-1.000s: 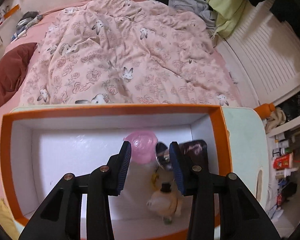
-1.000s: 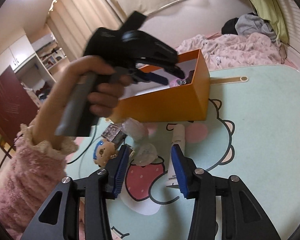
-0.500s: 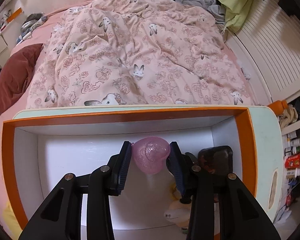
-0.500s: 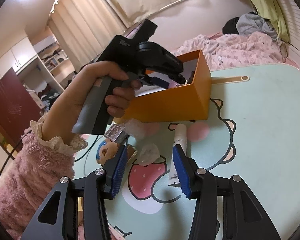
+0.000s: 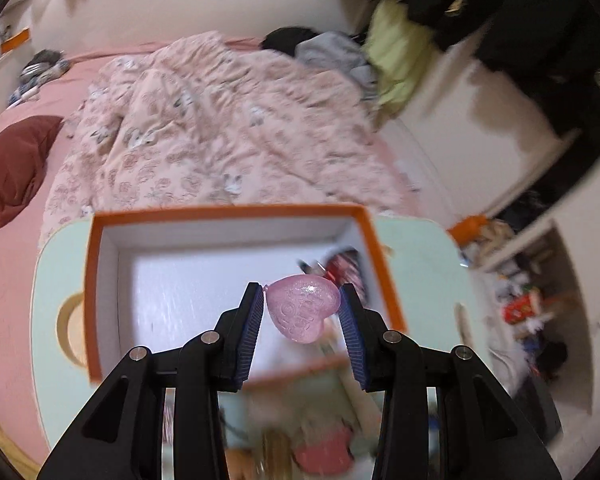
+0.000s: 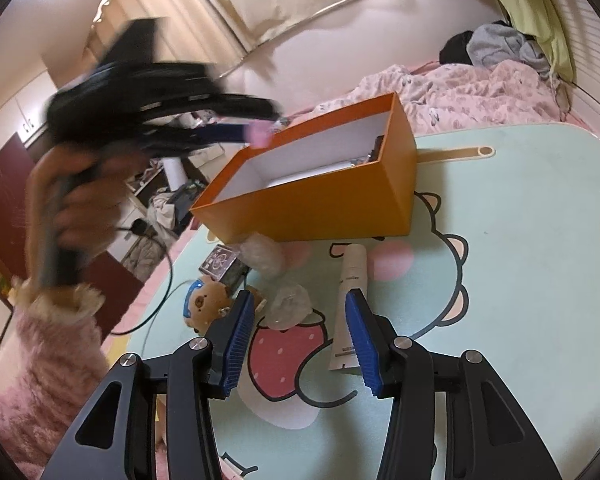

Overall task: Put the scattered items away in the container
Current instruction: 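Carry the pink heart out and set it on the table, open left gripper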

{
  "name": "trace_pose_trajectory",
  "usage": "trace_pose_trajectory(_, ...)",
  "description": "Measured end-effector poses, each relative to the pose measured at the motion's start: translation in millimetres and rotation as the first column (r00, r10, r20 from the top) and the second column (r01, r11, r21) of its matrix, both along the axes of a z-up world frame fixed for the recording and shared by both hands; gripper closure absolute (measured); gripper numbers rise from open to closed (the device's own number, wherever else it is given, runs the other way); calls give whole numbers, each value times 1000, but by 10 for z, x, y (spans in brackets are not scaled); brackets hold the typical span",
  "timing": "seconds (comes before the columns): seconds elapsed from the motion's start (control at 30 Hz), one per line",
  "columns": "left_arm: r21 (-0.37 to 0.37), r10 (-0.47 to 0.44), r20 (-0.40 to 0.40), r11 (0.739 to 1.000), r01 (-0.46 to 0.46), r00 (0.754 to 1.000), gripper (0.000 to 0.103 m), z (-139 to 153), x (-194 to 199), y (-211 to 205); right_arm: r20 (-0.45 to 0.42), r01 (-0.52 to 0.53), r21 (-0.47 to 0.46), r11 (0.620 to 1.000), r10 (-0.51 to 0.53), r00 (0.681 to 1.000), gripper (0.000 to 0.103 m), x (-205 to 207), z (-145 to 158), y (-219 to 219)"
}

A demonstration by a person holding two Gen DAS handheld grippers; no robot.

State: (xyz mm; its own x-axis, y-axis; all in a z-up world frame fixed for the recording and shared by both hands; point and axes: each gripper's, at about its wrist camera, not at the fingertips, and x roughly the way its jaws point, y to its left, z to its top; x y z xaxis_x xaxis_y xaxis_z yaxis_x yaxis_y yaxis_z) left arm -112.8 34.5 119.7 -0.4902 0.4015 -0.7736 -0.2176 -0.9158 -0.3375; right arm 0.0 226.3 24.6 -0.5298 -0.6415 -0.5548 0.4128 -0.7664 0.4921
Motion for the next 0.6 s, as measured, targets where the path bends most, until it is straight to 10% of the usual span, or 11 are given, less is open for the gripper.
trace_pose_trajectory(0.3, 115, -71, 10, 991, 70, 997, 63, -410, 870, -158, 42, 16, -4, 1000, -16, 999, 57, -53, -39, 4)
trace_pose_trajectory(0.6, 136, -26, 19, 991, 23, 999, 63, -785, 848, -293, 47, 18, 9, 1000, -19, 999, 57, -59, -44, -22)
